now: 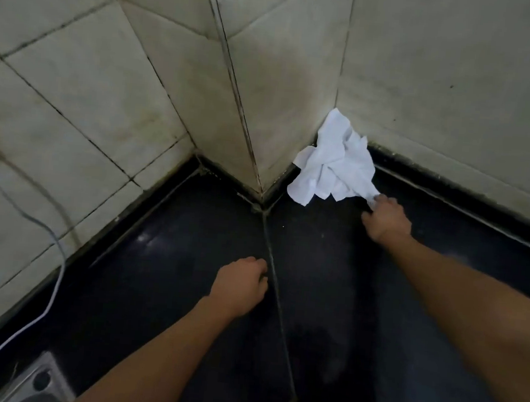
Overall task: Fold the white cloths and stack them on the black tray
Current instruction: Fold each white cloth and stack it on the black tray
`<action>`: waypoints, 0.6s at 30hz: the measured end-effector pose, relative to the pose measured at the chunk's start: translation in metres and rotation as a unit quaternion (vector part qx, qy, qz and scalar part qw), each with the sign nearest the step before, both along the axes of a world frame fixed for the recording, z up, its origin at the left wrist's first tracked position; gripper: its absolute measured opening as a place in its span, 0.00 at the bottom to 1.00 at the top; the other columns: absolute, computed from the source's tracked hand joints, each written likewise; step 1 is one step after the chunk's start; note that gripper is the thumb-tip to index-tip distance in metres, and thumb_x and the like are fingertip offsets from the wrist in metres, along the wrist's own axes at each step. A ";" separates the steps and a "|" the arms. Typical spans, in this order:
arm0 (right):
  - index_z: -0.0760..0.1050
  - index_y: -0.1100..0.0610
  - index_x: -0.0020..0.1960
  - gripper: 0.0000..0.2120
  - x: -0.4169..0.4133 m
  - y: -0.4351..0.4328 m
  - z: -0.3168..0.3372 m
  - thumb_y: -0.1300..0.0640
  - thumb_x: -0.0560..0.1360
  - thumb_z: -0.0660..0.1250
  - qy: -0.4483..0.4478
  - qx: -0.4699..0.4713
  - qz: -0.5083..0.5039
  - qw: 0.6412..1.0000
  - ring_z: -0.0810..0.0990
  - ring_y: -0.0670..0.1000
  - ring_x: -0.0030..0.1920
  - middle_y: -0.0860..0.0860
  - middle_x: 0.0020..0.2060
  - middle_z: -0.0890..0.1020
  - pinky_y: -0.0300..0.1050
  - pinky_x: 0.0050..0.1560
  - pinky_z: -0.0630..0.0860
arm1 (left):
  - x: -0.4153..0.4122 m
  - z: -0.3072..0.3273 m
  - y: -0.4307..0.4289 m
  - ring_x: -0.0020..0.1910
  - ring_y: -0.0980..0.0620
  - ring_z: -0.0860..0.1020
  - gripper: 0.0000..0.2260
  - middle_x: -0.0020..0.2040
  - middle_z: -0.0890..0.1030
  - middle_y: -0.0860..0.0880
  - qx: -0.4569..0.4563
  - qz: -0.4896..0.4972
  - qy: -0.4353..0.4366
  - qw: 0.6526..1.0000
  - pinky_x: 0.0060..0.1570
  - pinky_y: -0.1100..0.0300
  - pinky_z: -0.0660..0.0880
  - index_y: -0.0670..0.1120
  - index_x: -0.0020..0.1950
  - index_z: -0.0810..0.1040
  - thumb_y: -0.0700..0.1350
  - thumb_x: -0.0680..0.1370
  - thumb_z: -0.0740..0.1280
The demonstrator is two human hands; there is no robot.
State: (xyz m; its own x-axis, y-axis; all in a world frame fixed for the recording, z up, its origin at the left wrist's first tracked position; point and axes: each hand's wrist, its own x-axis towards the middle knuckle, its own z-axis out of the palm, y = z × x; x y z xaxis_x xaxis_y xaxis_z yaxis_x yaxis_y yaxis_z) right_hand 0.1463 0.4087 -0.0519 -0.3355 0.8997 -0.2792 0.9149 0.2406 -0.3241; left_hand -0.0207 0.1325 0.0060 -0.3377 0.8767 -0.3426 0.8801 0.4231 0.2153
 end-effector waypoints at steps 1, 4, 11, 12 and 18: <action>0.65 0.59 0.69 0.25 -0.005 0.009 -0.006 0.50 0.76 0.65 -0.002 0.006 -0.015 1.000 0.69 0.63 0.64 0.61 0.64 0.70 0.56 0.56 0.72 | -0.001 -0.007 0.003 0.49 0.48 0.77 0.09 0.52 0.77 0.48 -0.004 0.001 -0.004 1.000 0.48 0.53 0.75 0.47 0.55 0.75 0.49 0.79 0.60; 0.65 0.60 0.68 0.26 -0.016 0.029 -0.021 0.48 0.76 0.66 -0.017 0.008 -0.046 0.999 0.68 0.63 0.64 0.62 0.64 0.69 0.58 0.56 0.72 | -0.005 -0.022 0.006 0.50 0.48 0.77 0.09 0.52 0.77 0.49 -0.014 0.001 -0.010 1.000 0.45 0.56 0.72 0.47 0.55 0.75 0.49 0.79 0.60; 0.76 0.58 0.52 0.10 -0.022 0.031 -0.037 0.53 0.76 0.63 0.014 -0.007 -0.064 0.998 0.79 0.60 0.51 0.59 0.50 0.80 0.47 0.44 0.72 | -0.017 -0.037 -0.005 0.49 0.49 0.77 0.09 0.52 0.78 0.49 -0.037 0.013 -0.018 0.999 0.45 0.55 0.73 0.48 0.55 0.76 0.49 0.79 0.60; 0.76 0.58 0.51 0.10 -0.020 0.025 -0.034 0.52 0.76 0.63 0.032 0.002 -0.069 0.997 0.79 0.60 0.50 0.59 0.49 0.80 0.47 0.44 0.71 | -0.016 -0.035 -0.007 0.49 0.49 0.77 0.09 0.52 0.78 0.49 -0.035 0.012 -0.019 0.999 0.45 0.55 0.73 0.48 0.55 0.76 0.49 0.79 0.60; 0.74 0.56 0.52 0.08 0.005 -0.027 0.015 0.53 0.76 0.64 0.134 0.037 -0.086 0.987 0.79 0.62 0.48 0.59 0.46 0.81 0.47 0.42 0.68 | -0.007 -0.013 -0.017 0.50 0.49 0.77 0.09 0.52 0.78 0.49 0.005 -0.007 -0.021 1.000 0.47 0.54 0.75 0.47 0.55 0.76 0.49 0.79 0.60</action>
